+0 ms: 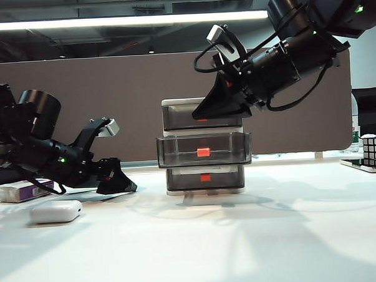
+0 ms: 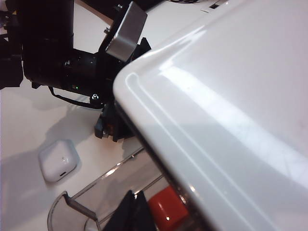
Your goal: Open the second layer of the drawer on the table, pick up the transparent tape on the table and put it in, and finally close the drawer.
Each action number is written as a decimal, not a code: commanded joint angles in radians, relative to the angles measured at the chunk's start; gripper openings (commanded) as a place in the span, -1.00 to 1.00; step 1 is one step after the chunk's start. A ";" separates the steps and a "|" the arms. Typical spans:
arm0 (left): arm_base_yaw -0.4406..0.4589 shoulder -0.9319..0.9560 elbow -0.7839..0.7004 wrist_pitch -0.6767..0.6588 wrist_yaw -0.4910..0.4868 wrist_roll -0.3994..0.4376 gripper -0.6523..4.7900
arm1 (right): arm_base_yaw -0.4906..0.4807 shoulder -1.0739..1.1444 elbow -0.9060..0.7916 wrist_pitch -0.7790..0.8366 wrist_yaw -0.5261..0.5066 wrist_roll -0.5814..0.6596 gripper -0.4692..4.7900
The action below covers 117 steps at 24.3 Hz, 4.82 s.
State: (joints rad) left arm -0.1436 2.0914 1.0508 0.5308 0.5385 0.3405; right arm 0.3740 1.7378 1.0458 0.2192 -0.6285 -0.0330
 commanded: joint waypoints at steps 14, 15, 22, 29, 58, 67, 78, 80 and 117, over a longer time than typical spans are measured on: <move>-0.003 0.004 0.000 -0.093 -0.055 0.000 -0.02 | 0.002 -0.005 0.005 0.007 -0.002 0.004 -0.84; -0.003 0.004 0.000 -0.097 -0.055 0.000 -0.22 | 0.002 -0.005 0.005 0.005 -0.002 0.004 -0.84; -0.003 -0.014 -0.001 -0.114 -0.056 0.001 -0.44 | 0.002 -0.005 0.005 -0.009 -0.002 0.004 -0.84; -0.003 -0.184 -0.002 -0.288 -0.073 0.045 -0.44 | 0.002 -0.005 0.005 -0.007 -0.002 0.004 -0.84; -0.370 -0.591 -0.064 -0.517 -0.069 0.044 -0.70 | -0.003 -0.125 0.006 -0.006 0.001 0.006 -0.84; -0.396 -0.460 -0.062 -0.354 -0.051 -0.019 -0.70 | -0.016 -0.153 0.005 -0.010 0.001 0.006 -0.84; -0.422 -0.432 -0.062 -0.315 -0.080 -0.016 0.11 | -0.015 -0.153 0.005 -0.024 0.000 0.006 -0.84; -0.422 -0.432 -0.062 -0.314 -0.092 -0.016 0.37 | -0.015 -0.153 0.005 -0.031 0.000 0.006 -0.84; -0.420 -0.464 -0.062 -0.691 -0.006 0.071 -0.78 | -0.016 0.056 0.287 -0.051 0.100 -0.046 -0.84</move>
State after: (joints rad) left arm -0.5625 1.6176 0.9855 -0.1833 0.5312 0.4004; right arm 0.3580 1.7908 1.3201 0.1692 -0.5308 -0.0731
